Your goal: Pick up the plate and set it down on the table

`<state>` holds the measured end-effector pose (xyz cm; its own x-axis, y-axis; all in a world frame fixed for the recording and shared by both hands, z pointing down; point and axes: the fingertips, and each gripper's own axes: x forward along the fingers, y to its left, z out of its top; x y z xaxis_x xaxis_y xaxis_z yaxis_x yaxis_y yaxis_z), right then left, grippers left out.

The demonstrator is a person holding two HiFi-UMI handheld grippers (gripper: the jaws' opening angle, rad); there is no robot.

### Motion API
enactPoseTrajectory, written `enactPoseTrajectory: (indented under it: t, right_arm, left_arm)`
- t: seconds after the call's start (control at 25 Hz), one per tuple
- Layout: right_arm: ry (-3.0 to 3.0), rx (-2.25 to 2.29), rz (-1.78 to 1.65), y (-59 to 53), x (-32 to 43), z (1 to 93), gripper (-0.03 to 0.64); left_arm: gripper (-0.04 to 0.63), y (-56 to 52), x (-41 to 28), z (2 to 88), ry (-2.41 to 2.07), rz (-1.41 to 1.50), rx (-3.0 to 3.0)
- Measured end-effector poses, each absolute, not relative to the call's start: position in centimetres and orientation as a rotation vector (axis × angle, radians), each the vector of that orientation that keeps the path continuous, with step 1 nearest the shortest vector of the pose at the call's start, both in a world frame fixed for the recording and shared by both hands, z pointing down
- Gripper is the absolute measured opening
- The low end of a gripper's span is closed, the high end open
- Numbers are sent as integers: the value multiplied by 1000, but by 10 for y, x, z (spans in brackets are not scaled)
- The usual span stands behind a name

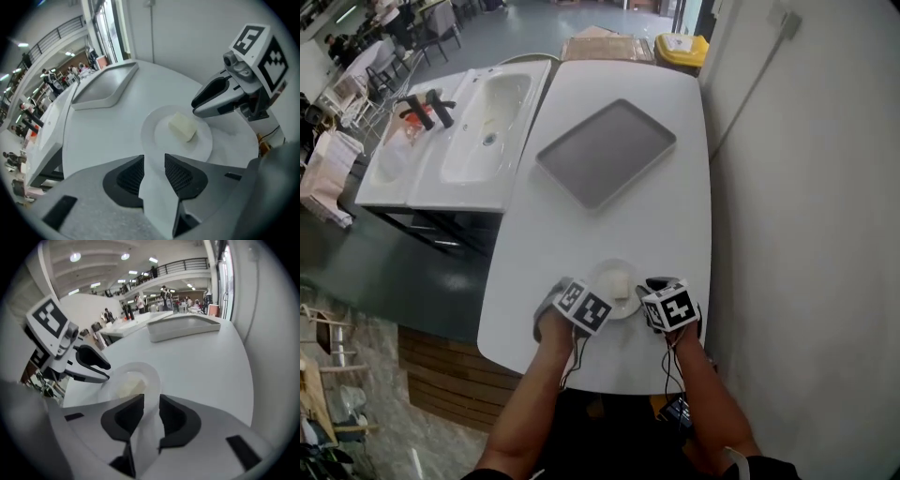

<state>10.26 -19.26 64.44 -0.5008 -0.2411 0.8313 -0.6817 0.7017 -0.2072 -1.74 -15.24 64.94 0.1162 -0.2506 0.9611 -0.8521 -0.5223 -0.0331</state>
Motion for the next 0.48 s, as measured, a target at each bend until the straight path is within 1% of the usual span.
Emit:
enactPoseTrajectory:
  t: [0.04, 0.08, 0.12, 0.16, 0.2, 0.24, 0.36, 0.48]
  right_arm:
    - [-2137, 714, 697, -177, 107, 628, 92]
    - [-2232, 714, 711, -163, 111, 606, 75]
    - [-2356, 700, 710, -152, 110, 576, 32]
    - [-2499, 672, 703, -143, 105, 541, 20]
    - [-2636, 630, 697, -131, 99, 505, 15]
    - [-2750, 579, 694, -115, 93, 473, 14]
    - [-2943, 469, 680, -53, 77, 416, 6]
    - [-3022, 419, 641, 5, 48, 396, 3]
  left_arm:
    - [133, -137, -21, 634, -1093, 1374, 1901]
    - [132, -124, -26, 613, -1136, 1303, 1971]
    - [114, -117, -32, 588, -1189, 1208, 2064]
    - [60, -112, -38, 561, -1236, 1094, 2172]
    - [23, -105, -43, 534, -1261, 969, 2282]
    - [8, -94, -46, 508, -1264, 842, 2381]
    - [6, -40, -53, 446, -1241, 520, 2565]
    - [6, 13, -58, 413, -1195, 287, 2653]
